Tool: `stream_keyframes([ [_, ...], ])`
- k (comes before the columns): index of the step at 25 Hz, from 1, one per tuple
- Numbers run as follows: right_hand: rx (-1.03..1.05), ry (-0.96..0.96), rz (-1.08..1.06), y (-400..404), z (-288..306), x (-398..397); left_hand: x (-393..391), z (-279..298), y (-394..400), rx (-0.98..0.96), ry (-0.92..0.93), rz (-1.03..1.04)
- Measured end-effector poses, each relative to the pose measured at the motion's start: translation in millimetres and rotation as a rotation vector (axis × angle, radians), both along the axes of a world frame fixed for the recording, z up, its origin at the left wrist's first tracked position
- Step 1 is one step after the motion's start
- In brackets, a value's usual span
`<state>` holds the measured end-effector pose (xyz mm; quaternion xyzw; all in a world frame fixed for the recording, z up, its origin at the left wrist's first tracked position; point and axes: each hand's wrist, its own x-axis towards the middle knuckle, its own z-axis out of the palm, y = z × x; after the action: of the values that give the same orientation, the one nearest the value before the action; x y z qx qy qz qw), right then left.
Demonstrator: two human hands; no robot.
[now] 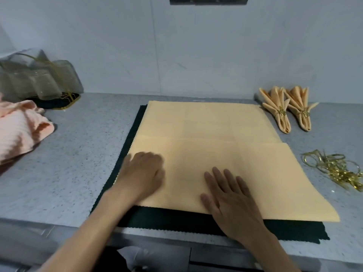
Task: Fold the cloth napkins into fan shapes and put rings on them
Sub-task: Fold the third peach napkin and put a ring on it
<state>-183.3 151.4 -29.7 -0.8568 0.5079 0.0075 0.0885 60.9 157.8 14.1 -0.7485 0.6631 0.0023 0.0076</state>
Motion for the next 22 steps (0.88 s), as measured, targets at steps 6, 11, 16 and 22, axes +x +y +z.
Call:
stream_keyframes([
  [6, 0.011, -0.009, 0.001, 0.0, 3.0, -0.5, 72.0, 1.3, -122.7, 0.189, 0.113, -0.015],
  [11, -0.01, -0.019, -0.015, -0.5, -2.2, -1.9, 114.7, 6.7, -133.6, 0.233, 0.518, 0.154],
  [16, 0.019, -0.09, 0.001, -1.1, 0.7, -1.1, 57.4, 14.8, -72.0, -0.24, 0.738, 0.059],
  [22, 0.526, -1.062, -0.446, -13.7, 41.9, 36.0, -49.3, -32.3, 10.4, -0.562, 0.344, -0.424],
])
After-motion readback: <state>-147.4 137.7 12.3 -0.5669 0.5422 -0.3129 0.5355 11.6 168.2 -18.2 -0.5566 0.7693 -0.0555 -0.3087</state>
